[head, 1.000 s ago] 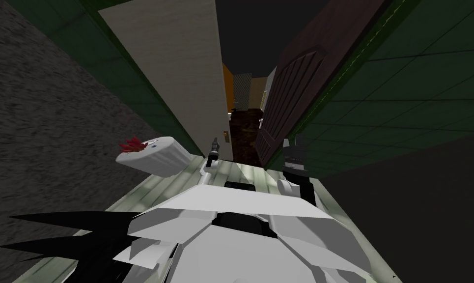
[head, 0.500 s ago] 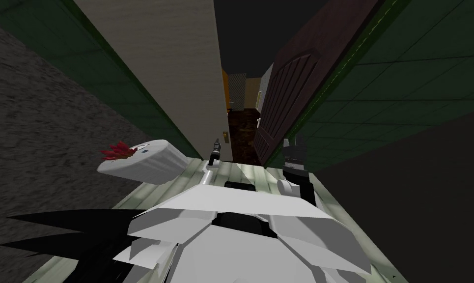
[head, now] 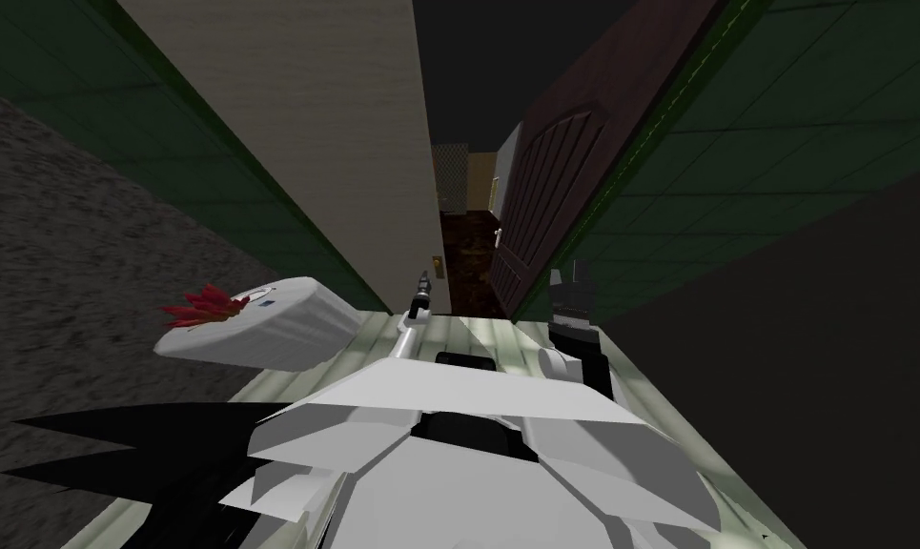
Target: Push the door open
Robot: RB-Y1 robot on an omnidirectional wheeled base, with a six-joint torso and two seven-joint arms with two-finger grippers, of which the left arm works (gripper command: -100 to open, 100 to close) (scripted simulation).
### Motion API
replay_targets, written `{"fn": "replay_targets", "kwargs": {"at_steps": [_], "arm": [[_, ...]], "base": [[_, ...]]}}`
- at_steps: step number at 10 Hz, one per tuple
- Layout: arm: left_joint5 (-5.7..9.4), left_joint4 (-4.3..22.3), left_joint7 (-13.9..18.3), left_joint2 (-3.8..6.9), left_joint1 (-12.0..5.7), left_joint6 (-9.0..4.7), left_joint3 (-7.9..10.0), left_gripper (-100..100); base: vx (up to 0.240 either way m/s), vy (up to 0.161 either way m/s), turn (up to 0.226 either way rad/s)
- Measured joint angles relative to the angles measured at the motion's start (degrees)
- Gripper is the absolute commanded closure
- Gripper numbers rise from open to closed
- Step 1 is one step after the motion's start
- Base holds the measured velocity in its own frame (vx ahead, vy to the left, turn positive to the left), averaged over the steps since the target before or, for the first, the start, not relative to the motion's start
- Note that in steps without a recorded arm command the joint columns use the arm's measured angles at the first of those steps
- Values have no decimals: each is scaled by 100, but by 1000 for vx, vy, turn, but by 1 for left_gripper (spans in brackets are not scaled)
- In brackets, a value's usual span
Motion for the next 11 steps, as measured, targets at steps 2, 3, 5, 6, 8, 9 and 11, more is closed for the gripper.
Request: {"fn": "replay_targets", "kwargs": {"at_steps": [2,3,5,6,8,9,11], "arm": [[-4,175,-25,-53,-90,26,35,-100],[0,267,-25,-60,-139,18,52,-100],[0,601,-50,-131,-285,-34,108,-100],[4,699,-49,-156,-360,12,132,-100],[-6,884,-99,-274,-479,84,187,-100],[-6,898,-101,-275,-485,85,190,-100],[0,905,-97,-99,-464,58,199,-100]], "base": [[-8,61,-44],[-8,68,-83],[-48,133,-147],[-60,154,-135],[-30,83,-55],[86,20,-22],[162,7,-15]]}}
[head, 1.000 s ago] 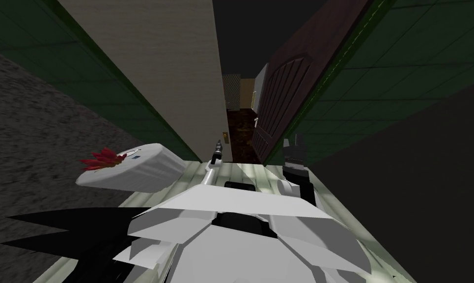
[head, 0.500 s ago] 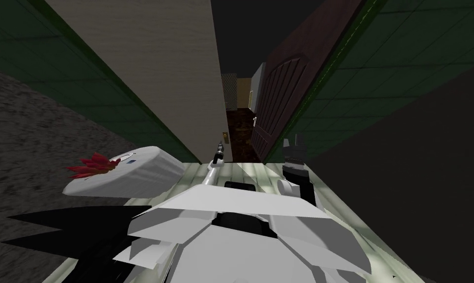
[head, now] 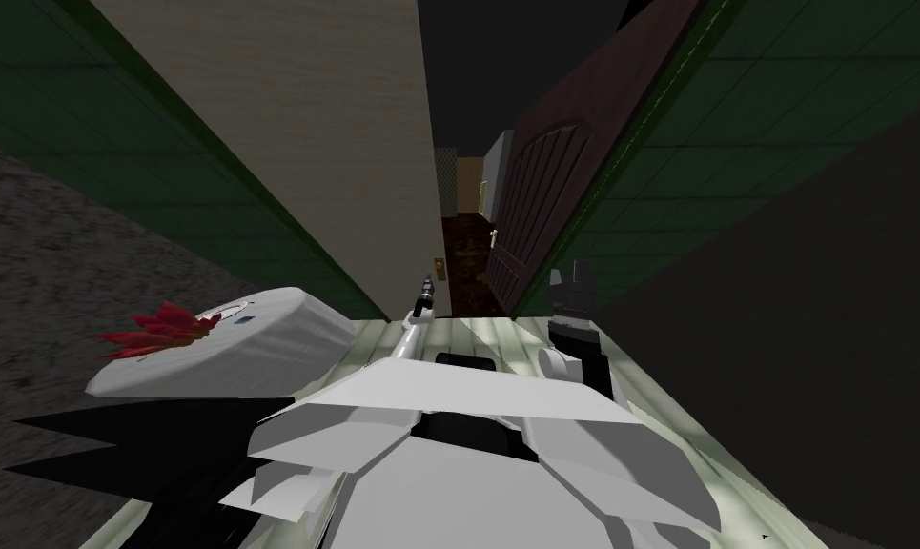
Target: Push the door open
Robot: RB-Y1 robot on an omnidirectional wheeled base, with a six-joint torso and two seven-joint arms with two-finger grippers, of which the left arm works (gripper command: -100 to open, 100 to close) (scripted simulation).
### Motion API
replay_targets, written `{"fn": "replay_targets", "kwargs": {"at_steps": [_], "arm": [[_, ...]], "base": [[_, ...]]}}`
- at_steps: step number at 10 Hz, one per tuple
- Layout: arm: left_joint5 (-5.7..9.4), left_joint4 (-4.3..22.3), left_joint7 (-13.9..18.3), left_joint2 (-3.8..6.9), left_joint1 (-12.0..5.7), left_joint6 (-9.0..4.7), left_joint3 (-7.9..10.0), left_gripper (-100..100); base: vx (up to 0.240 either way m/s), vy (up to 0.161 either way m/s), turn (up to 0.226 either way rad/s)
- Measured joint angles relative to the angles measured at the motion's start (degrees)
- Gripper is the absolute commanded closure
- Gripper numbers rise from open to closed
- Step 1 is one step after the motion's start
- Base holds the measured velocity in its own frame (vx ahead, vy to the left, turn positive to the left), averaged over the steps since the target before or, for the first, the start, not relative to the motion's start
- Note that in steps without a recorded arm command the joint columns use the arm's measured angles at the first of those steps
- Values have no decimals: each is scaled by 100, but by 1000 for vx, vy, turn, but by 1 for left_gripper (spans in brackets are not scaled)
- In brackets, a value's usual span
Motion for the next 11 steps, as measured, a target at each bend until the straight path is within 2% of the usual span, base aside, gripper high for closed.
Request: {"fn": "replay_targets", "kwargs": {"at_steps": [3,6,8,10,11], "arm": [[13,66,1,157,-47,-25,36,-100],[26,92,9,207,-51,-52,62,-100],[34,98,11,144,-46,-65,84,-100],[45,147,14,19,-64,-97,107,-100],[46,153,16,13,-70,-103,108,100]], "base": [[194,15,-17],[207,34,-23],[211,21,-20],[144,11,-11],[-12,-2,5]]}}
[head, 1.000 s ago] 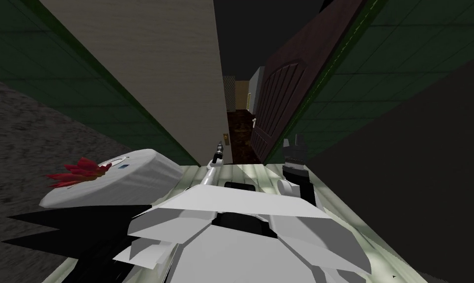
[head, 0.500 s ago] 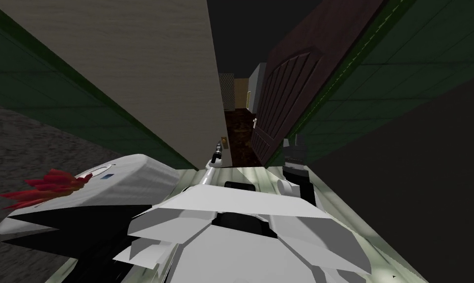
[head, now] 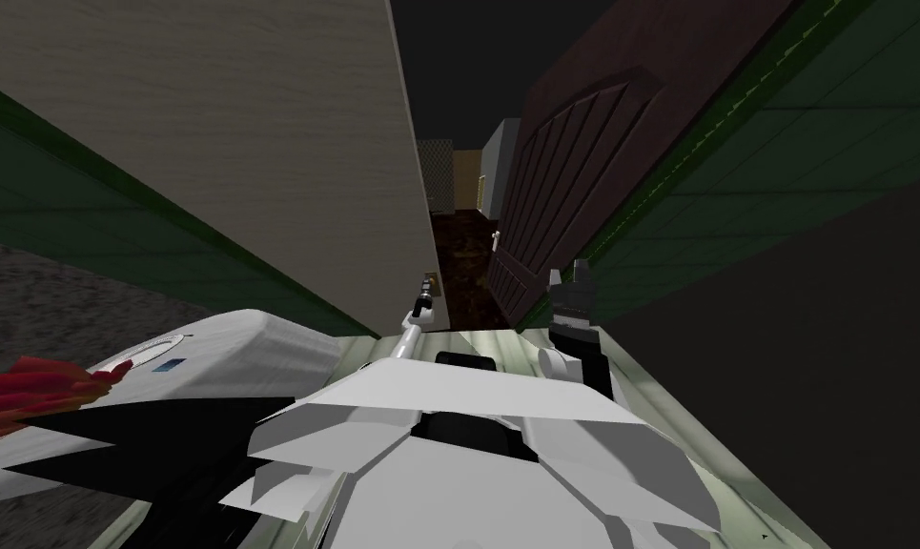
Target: Push the door open
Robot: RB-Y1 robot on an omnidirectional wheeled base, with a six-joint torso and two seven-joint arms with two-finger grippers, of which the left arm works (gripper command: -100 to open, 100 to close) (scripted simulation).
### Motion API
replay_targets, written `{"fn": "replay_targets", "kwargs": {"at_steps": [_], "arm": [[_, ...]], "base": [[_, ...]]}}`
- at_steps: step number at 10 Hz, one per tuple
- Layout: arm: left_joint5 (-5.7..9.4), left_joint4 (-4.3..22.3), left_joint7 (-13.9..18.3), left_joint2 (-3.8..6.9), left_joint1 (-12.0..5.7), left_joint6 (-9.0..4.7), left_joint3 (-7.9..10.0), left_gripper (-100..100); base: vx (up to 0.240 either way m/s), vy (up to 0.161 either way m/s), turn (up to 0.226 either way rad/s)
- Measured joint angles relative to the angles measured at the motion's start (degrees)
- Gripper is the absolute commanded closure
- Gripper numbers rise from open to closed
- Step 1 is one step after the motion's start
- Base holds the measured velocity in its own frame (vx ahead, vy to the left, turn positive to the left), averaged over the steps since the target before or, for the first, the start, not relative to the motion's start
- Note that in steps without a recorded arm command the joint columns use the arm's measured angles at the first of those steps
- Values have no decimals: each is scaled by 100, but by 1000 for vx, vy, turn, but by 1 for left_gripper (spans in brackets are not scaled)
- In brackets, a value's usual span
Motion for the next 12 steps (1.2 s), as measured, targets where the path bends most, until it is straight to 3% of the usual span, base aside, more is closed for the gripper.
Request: {"fn": "replay_targets", "kwargs": {"at_steps": [5,7,10,12], "arm": [[-2,7,-3,0,18,17,-4,100],[6,62,-1,13,28,23,-20,100],[42,107,-9,109,-8,46,0,100],[78,247,-20,206,-133,-9,30,100]], "base": [[-18,-2,-2],[150,-36,92],[190,-54,108],[200,-58,122]]}}
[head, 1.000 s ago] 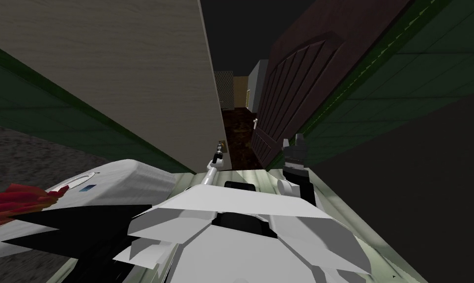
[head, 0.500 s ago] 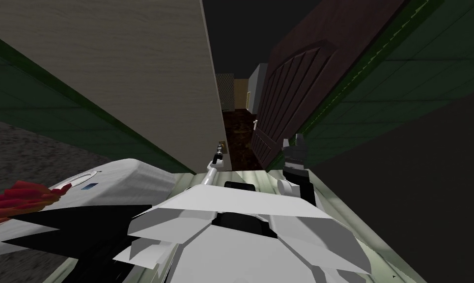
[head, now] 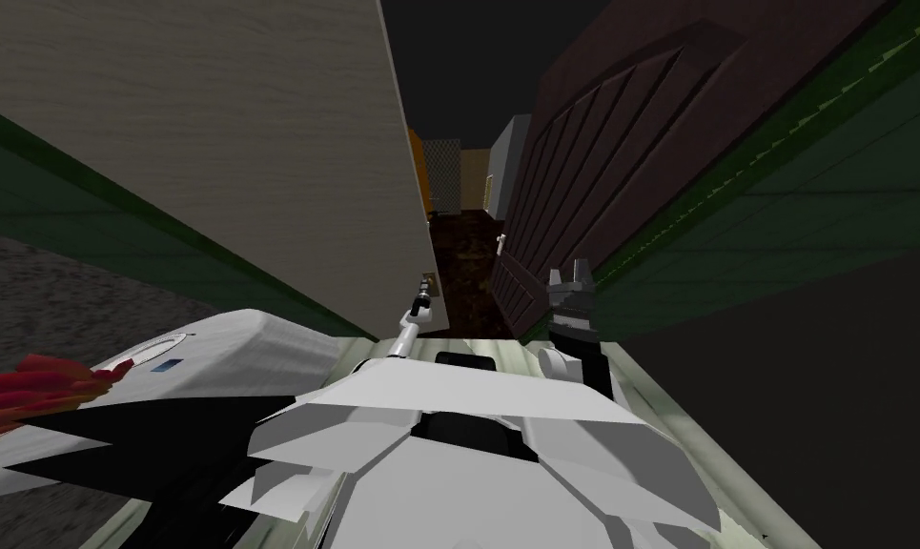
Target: Push the door open
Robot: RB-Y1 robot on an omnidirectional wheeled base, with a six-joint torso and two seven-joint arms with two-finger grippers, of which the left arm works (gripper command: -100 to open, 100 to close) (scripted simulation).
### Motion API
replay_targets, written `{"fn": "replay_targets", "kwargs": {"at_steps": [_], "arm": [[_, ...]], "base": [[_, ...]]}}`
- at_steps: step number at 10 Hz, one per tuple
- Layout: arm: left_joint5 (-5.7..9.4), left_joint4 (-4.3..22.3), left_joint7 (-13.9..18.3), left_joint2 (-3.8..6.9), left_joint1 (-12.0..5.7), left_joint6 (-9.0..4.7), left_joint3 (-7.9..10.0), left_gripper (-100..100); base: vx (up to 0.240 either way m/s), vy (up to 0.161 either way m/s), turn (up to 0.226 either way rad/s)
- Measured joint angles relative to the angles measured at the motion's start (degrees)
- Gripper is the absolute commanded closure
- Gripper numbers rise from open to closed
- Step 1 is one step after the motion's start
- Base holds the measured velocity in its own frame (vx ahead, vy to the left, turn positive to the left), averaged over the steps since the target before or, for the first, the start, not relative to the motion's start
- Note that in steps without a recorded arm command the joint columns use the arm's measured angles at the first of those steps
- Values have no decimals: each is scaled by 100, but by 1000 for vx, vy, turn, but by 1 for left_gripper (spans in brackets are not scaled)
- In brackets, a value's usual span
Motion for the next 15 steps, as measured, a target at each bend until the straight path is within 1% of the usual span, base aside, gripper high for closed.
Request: {"fn": "replay_targets", "kwargs": {"at_steps": [1,3,4,5,6,7,8,9,10,12,15], "arm": [[17,33,7,41,-15,-24,-1,100],[55,229,-14,108,-133,-104,35,100],[74,224,-15,133,-126,-87,35,100],[89,274,-37,131,-154,-97,50,100],[107,223,-68,137,-157,-50,81,100],[128,387,-79,189,-268,-111,122,100],[157,496,-64,253,-318,-173,140,100],[180,545,-63,294,-335,-198,174,100],[215,662,-66,355,-413,-233,216,-100],[234,652,-66,348,-423,-216,236,-100],[261,623,-66,300,-429,-174,264,-100]], "base": [[189,-58,147],[190,-74,149],[212,-62,234],[182,-83,180],[118,-54,65],[122,-45,117],[155,-80,230],[196,-104,313],[-20,-131,122],[-144,-81,-9],[-201,-141,50]]}}
